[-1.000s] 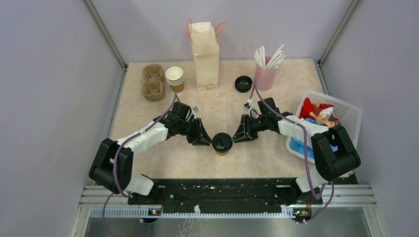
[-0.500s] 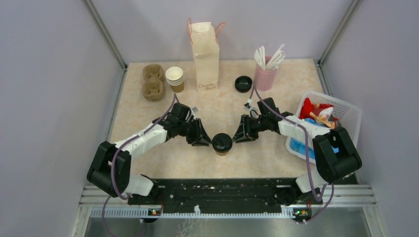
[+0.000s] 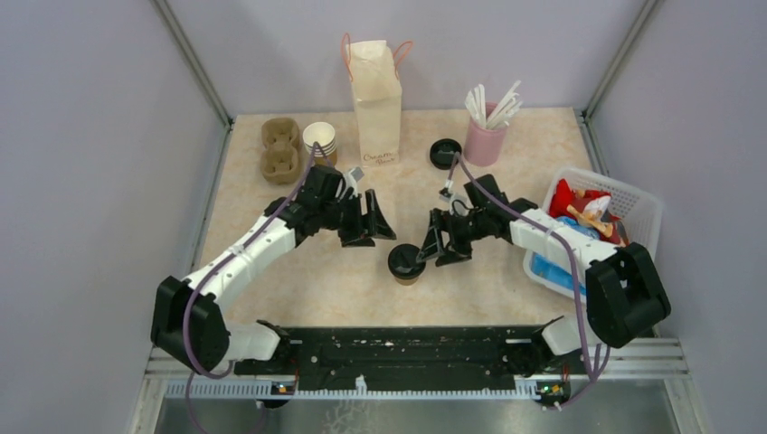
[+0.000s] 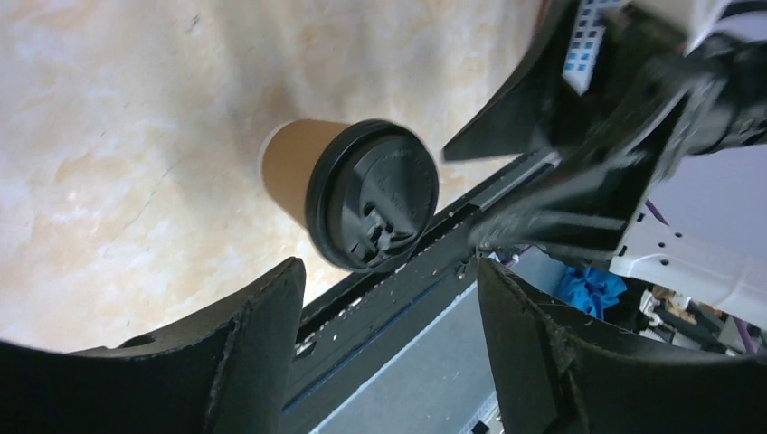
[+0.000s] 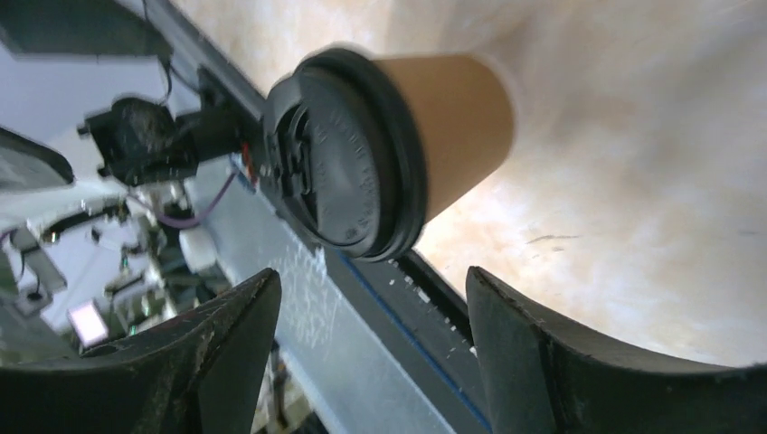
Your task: Pack the takeout coffee
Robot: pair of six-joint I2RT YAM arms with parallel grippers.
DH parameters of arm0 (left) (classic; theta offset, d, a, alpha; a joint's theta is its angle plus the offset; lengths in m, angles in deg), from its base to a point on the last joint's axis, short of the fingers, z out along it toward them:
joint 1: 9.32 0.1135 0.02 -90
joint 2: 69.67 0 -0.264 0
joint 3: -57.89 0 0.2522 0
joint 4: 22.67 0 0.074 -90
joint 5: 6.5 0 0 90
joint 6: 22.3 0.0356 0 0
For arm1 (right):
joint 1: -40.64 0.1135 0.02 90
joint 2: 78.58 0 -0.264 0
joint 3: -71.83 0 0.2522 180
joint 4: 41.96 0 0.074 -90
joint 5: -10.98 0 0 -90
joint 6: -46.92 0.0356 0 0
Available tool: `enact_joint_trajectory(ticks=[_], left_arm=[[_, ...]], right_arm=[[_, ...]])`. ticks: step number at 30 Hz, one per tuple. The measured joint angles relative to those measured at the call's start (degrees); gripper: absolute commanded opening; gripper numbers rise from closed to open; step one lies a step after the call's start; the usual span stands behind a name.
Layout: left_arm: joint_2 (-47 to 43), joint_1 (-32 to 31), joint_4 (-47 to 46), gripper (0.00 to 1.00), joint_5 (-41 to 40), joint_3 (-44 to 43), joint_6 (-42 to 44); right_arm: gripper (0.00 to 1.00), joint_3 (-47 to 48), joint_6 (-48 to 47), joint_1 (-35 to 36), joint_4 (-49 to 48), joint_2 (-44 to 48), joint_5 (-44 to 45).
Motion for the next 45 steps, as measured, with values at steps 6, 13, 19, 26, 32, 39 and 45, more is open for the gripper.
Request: enact_joint_trajectory(ticks=[6,13,19,26,32,39,45], left_arm=[[12.92,-0.04,-3.41,0.67,4.55,-5.05,3.56],[20.48,-0.04,-4.02,0.52,6.43,-7.39,6.12],[17.53,0.09,-6.36,0.45,7.02,-2.56,6.10],[12.81,0.55,-8.70,0.42,7.19,3.48,5.07],[7.37,0.59,-8.81,0.53,8.94,9.16,2.10],[2.58,0.72,-6.62,0.84,9.20,9.51,1.40],[-0.33,4.94,-5.51,0.54,9.14,9.70,0.98]], right_arm=[[0.60,-6.29,6.97,5.42,-8.35,-0.24,-2.45],[0.37,-11.96,15.50,5.44,-19.06,-1.29,-3.15],[0.32,-12.07,18.32,5.42,-23.26,-1.36,-2.47],[0.35,-7.67,14.01,4.26,-17.66,-3.58,-2.36],[0.47,-1.84,9.05,1.86,-13.18,-6.97,-0.48],[0.53,-2.47,8.11,1.70,-12.50,-5.49,1.44],[0.44,-8.48,12.00,1.70,-16.68,-0.83,0.52]])
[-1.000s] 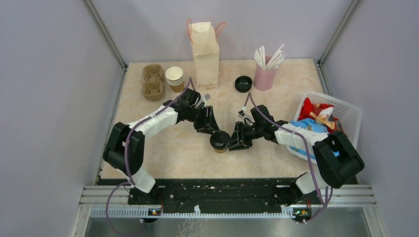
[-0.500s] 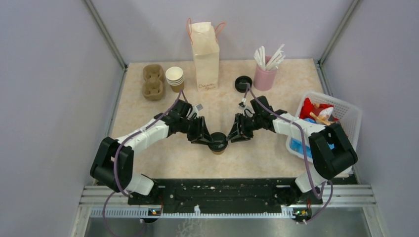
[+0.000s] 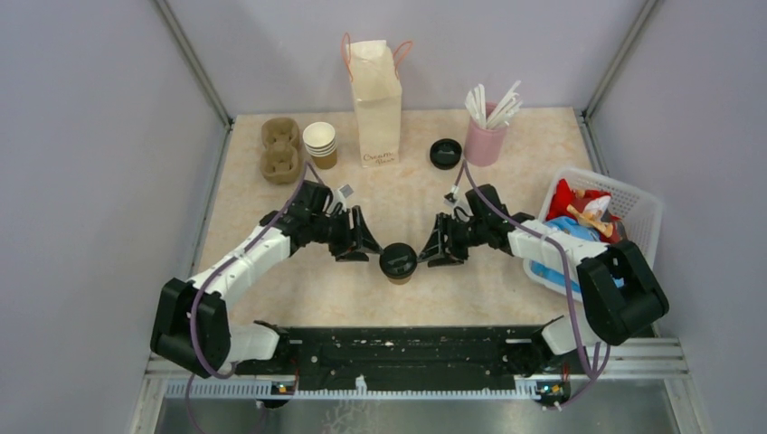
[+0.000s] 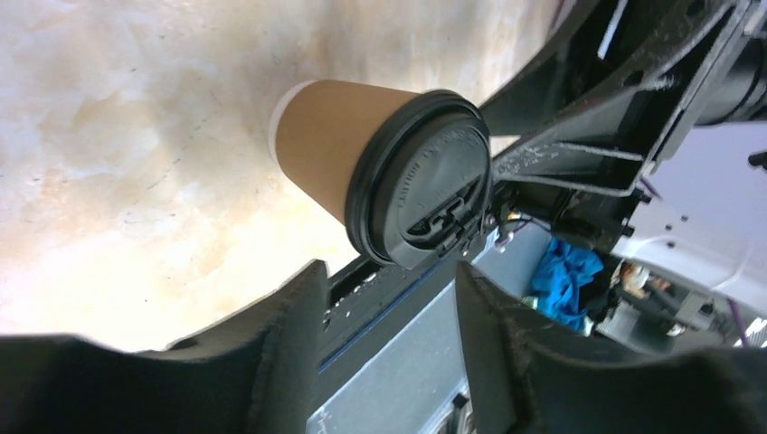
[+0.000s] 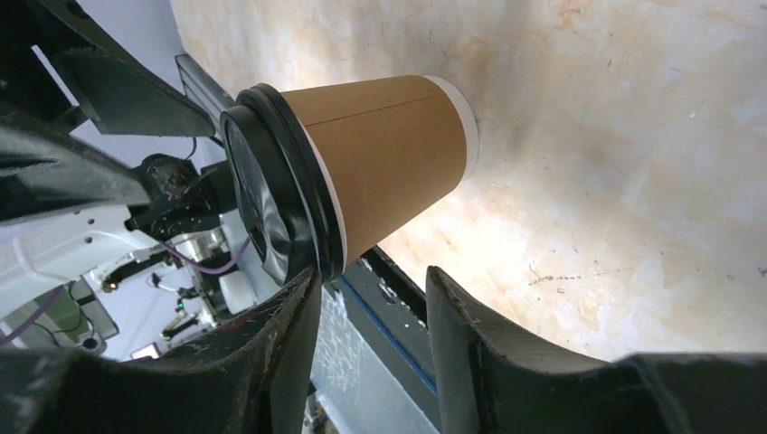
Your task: Pack the takeout coffee
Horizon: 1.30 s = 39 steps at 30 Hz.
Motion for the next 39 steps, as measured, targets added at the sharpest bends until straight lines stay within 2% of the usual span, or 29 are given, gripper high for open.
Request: enact_joint_trajectory(ticks=[3,6,10,19,29,39], left_arm=[[0.04,1.64,-0.13,0.43,0.07,1.36,-0.09],[1.09,2.19,0.00,0.40,0.72,2.67,-0.39],[4.24,2.19,-0.07,0.44,1.09,2.73,-0.31],[6.73,2.21,-1.07,0.47,1.55,2.73,0.09],[7.04,2.23,-1.44,0.50,1.81,2.73,0.61],[7.04,2.23,-1.49,0.50,2.16,2.73,0.61]], right_arm=[[0.40,-1.44,1.88,-0.07,-2.21,0.04,-0.31],[0.36,-1.55,2.91,-0.09,-3.65,0.04,-0.42],[0.33,-1.55,3.80,-0.11,-5.49,0.02,-0.85],[0.33,-1.55,4.85,-0.07,-7.61,-0.44,-2.10],[0.27,-1.57,5.27,-0.04,-8.39,-0.72,-2.12],[0.26,-2.58,5.53,0.52,-9.09,-0.81,-2.10]])
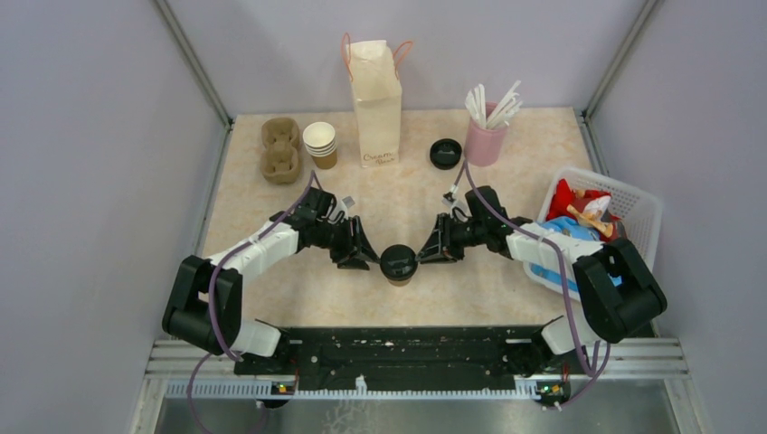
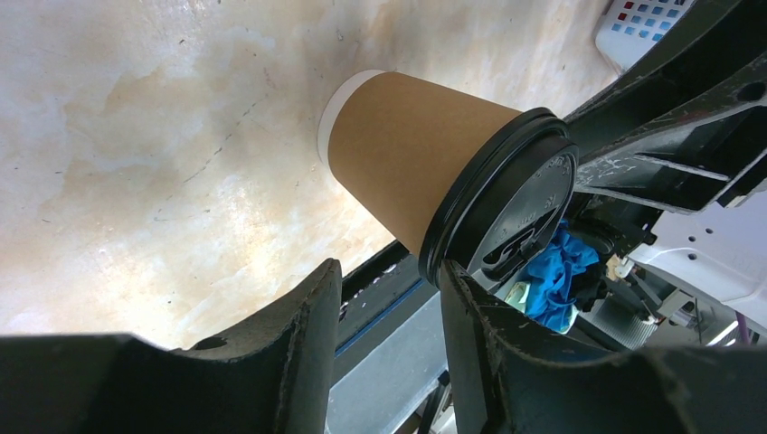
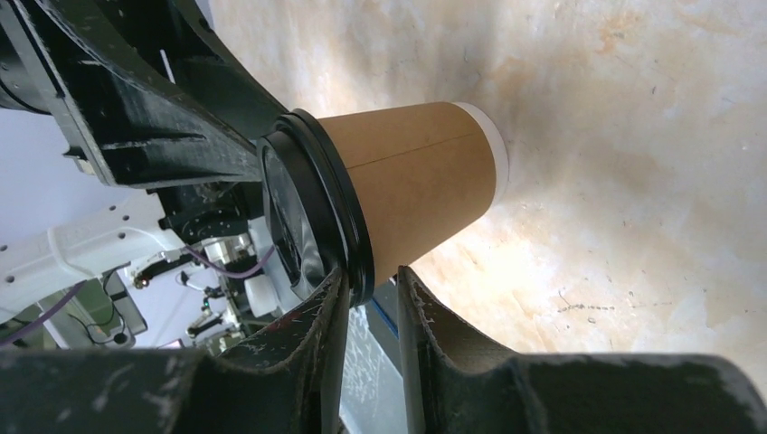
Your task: Pack the takeout coffee
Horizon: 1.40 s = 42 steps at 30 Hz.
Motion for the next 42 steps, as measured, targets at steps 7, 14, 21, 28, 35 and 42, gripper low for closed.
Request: enact_joint_trajectory(ticks=[7,14,21,28,35,42], left_arm=[[0.17,0.00,-0.61,0.45,0.35,0.00,-0.02],[0.48,0.00,-1.60,0.41,1.01,0.52,-0.09],[-0.02,0.09,-5.35,0.40,2.08,3.15,-0.74],[-0.98,0.50,-11.08,0.39,3.32,6.93,-1.81],[-1.84,-0.57,-4.00,0.46,-2.03,3.39,0.11],[-1.79,-1.03,7.02,0.62,-8.04,-2.25,2.99]], right_arm=[[0.25,-0.79,0.57,0.20,-0.81,0.00,-0.11],[0.25,-0.76,0.44,0.68,-1.05,-0.28,0.48],[0.24,-3.08,-0.39,0.79,-5.14,-0.35,0.90],[0.26,-5.07,-1.01,0.50,-10.34,-1.09,-0.68],[0.32,0.55,-5.68,0.83,2.08,0.50,3.34],[0.44,9.01,-12.66,-0.26,18.25,1.97,9.22]])
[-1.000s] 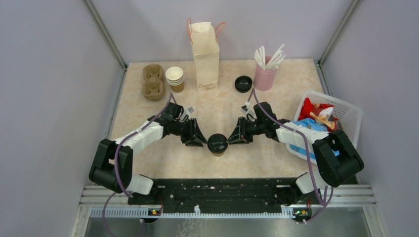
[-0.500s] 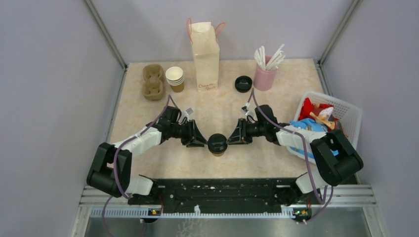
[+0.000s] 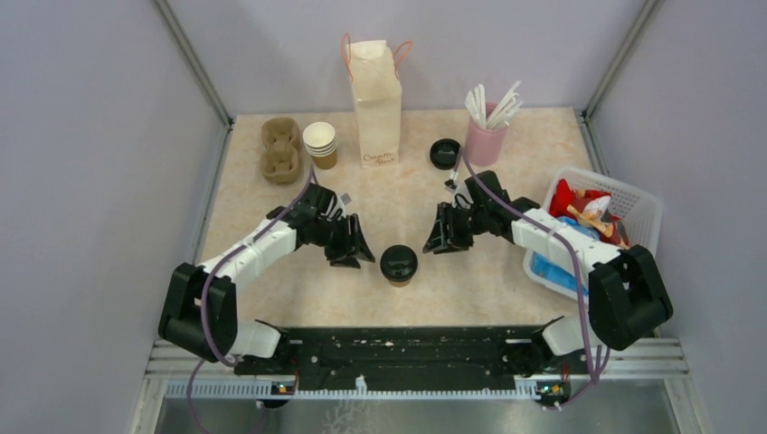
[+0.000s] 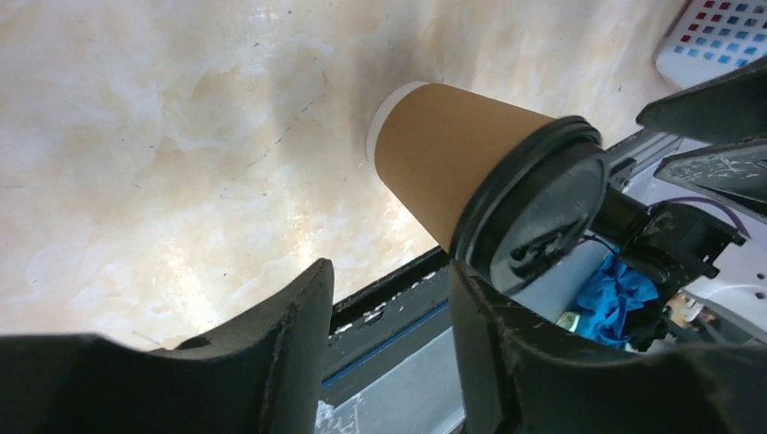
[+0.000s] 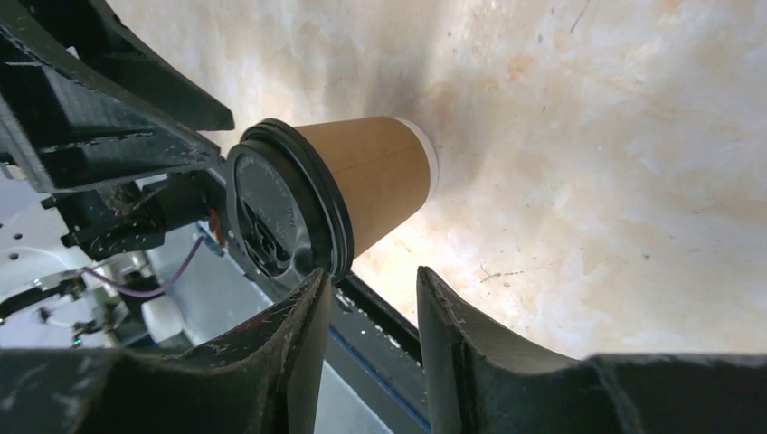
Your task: Pack the takeout coffee
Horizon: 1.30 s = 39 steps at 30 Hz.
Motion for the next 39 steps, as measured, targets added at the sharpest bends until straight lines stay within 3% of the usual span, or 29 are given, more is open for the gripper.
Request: enact_joint_trajectory(ticks=[3,5,12,15,21,30,39], left_arm=[[-1.46,0.02,1.33,0.86,-0.83,-1.97,1.07],[-3.15,0.04,0.39,0.90,1.07,-1.77,1.05],[-1.03,-0.22,-13.20,0.86,11.58,2.84,-3.56],[2.69,-0.59,-16.52,0.73,13.92,3.52,-4.92],[8.90,-3.67,-18.23,0.66,15.28,3.02,-5.81],[16.70,-11.78,-24.00,0.64,15.08,-3.56,-10.73],[31.71,-21.44,-32.35,0.63,15.30,-18.10,-18.21]], right_arm=[[0.49,3.23,-3.15,0.00,5.16,1.18,2.16],[0.51,4.15,-4.50,0.00,7.17,2.10,2.89],[0.51,4.48,-6.01,0.00,11.72,4.63,4.48],[0.51,4.57,-6.32,-0.07,13.09,6.51,5.11],[0.51,4.81,-6.49,-1.16,16.94,13.64,7.15],[0.51,11.26,-7.26,-1.68,25.97,22.45,13.29],[0.51,19.21,-6.86,-1.86,33.81,31.47,19.61]])
